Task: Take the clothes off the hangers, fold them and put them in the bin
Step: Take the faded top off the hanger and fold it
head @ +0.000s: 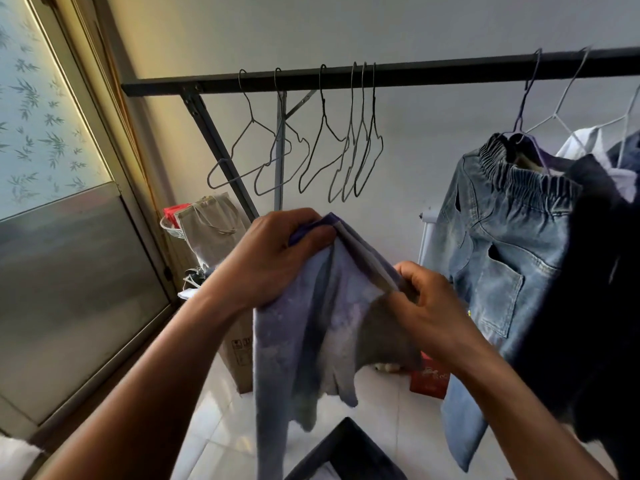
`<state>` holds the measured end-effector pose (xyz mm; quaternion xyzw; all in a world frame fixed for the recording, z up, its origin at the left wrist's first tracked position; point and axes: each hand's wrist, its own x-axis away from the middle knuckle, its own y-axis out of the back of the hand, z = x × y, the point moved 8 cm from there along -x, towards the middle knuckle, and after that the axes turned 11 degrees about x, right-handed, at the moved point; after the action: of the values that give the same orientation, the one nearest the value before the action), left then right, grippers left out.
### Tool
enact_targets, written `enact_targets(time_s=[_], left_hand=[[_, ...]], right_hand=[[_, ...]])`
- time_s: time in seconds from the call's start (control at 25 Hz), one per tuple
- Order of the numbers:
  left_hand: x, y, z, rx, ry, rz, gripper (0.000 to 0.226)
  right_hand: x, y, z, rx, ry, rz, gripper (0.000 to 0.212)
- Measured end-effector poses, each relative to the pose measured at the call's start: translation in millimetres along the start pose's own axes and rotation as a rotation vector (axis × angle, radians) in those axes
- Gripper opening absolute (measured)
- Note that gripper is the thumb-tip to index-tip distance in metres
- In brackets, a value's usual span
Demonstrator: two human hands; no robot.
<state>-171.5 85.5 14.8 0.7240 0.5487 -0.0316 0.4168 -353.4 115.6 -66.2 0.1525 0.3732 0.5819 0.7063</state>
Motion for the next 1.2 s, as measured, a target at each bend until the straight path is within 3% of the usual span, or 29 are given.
enact_targets(time_s=[0.28,0.48,0.6,0.68,0.76,0.88,1.04,1.2], left_hand=[[-4,28,-2,0.053,0.042,0.002,0.041],[-1,37,-5,0.078,0.07,-0.009,0.038],[-1,38,-9,0.082,0.078,-0.003,0.036],[-2,38,-11,0.08,0.086,-0.005,0.038],[-1,37,-14,0.074,0.083,0.01,0.038],[1,43,-14,0.07,0.106,0.027,0.038],[6,58,-7,0.044,0.137,0.029,0.045],[10,55,-1,0.158,0.158,0.066,0.047]], right_hand=[[5,-6,-17,-0.26,0.007,-0.013,0.016],[23,-6,2,-0.404,0.148,-0.205,0.015],[27,-23,10,-0.428,0.225,-0.075,0.015],[27,-37,13,-0.352,0.215,0.02,0.027],[25,-47,14,-0.193,0.212,0.004,0.014],[15,-42,2,-0.079,0.205,-0.011,0.015],[-6,12,-24,-0.524,0.048,-0.059,0.022],[-18,47,-13,-0.588,0.084,-0.114,0.011]])
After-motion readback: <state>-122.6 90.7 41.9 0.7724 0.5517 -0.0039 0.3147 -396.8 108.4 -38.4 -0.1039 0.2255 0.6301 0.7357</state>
